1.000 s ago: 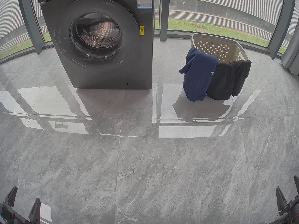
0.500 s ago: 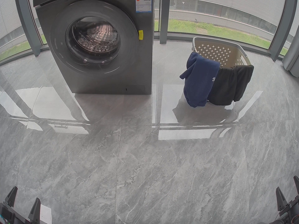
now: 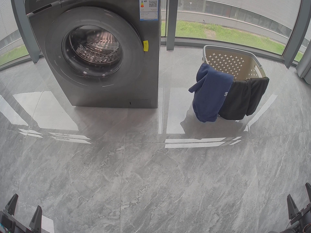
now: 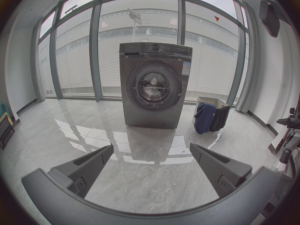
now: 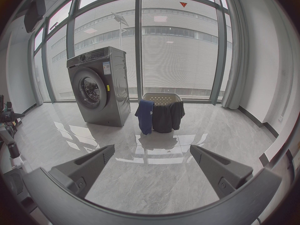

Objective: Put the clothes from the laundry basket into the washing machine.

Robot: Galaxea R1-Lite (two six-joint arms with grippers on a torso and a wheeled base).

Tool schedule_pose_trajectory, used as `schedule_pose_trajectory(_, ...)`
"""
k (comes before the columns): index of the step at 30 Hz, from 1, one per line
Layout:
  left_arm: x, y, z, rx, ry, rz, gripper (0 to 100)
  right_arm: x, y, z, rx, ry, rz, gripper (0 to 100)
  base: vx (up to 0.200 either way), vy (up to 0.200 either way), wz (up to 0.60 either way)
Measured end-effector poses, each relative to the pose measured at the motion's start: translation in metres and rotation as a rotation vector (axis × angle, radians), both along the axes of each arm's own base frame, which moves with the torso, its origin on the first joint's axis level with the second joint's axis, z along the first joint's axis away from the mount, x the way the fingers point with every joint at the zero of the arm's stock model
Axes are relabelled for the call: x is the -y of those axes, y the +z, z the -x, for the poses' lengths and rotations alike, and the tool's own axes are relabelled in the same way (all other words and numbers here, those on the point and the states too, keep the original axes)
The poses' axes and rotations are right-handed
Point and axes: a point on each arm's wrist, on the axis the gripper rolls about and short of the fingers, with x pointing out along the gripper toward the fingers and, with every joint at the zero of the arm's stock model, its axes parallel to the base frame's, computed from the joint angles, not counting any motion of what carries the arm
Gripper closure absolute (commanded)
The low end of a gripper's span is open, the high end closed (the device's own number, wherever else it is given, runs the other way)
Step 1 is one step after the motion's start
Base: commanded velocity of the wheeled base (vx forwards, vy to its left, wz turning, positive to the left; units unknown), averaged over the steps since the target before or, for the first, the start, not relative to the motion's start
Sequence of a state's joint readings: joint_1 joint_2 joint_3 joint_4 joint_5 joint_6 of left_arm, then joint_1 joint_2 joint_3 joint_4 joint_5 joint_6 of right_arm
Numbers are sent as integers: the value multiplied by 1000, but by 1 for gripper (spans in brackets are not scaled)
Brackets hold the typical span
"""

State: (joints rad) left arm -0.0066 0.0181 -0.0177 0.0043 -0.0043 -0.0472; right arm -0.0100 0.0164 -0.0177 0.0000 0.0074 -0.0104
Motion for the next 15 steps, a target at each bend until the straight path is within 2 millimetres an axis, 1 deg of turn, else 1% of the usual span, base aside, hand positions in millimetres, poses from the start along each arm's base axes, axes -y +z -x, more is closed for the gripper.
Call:
schedule_pose_trajectory(10,0,0,0,0,0,0,0,0,0,0,0,0,0,0,0,0,0)
schedule_pose_trajectory(15,0,0,0,0,0,0,0,0,0,0,0,0,0,0,0,-200,0)
